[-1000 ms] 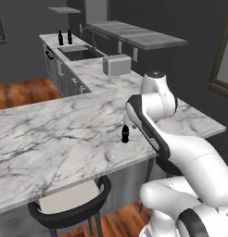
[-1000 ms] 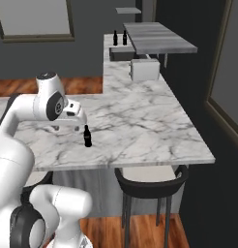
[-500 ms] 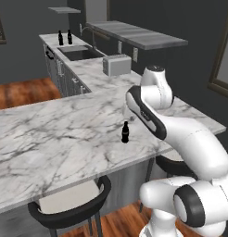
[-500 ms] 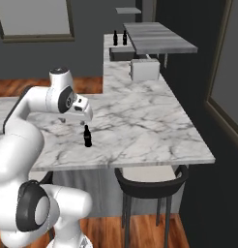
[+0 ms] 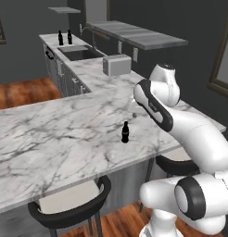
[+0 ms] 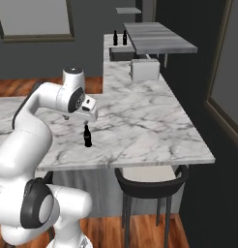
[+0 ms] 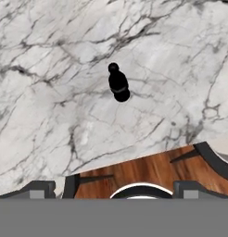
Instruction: Place the large bottle from the dining counter next to the other large bottle outside the sink, and place the small bottle from the dining counter next to the other small bottle inside the sink.
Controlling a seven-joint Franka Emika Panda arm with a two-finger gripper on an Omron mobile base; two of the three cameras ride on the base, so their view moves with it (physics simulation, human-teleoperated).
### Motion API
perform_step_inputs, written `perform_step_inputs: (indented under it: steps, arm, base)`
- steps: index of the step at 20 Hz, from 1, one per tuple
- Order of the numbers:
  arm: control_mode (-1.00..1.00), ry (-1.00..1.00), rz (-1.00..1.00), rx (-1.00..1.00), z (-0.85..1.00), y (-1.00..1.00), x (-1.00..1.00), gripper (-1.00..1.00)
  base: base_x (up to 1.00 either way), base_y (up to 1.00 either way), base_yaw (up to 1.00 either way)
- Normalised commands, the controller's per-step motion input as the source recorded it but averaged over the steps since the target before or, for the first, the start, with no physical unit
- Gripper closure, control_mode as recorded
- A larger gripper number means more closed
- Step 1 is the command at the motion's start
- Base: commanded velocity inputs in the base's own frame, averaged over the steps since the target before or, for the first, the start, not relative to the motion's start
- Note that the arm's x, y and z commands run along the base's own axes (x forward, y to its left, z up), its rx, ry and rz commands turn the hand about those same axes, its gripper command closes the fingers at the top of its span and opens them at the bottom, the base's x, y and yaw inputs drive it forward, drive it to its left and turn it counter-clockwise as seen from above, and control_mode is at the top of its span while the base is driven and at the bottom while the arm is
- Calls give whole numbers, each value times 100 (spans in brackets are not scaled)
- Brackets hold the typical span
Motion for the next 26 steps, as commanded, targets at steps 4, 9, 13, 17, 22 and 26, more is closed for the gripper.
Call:
perform_step_inputs:
  steps: [4,9,13,17,22,26]
  arm:
    - [-100,0,0,-3,-4,0,27,-100]
    - [-100,3,0,-5,-6,0,40,-100]
    - [-100,6,0,-5,-9,0,38,-100]
    - [-100,0,0,0,-6,0,34,-100]
    - [-100,0,0,0,-23,6,47,-100]
    - [-100,0,0,0,-23,12,42,-100]
  base:
    - [0,0,0]
    - [0,0,0]
    - [0,0,0]
    - [0,0,0]
    - [0,0,0]
    - [0,0,0]
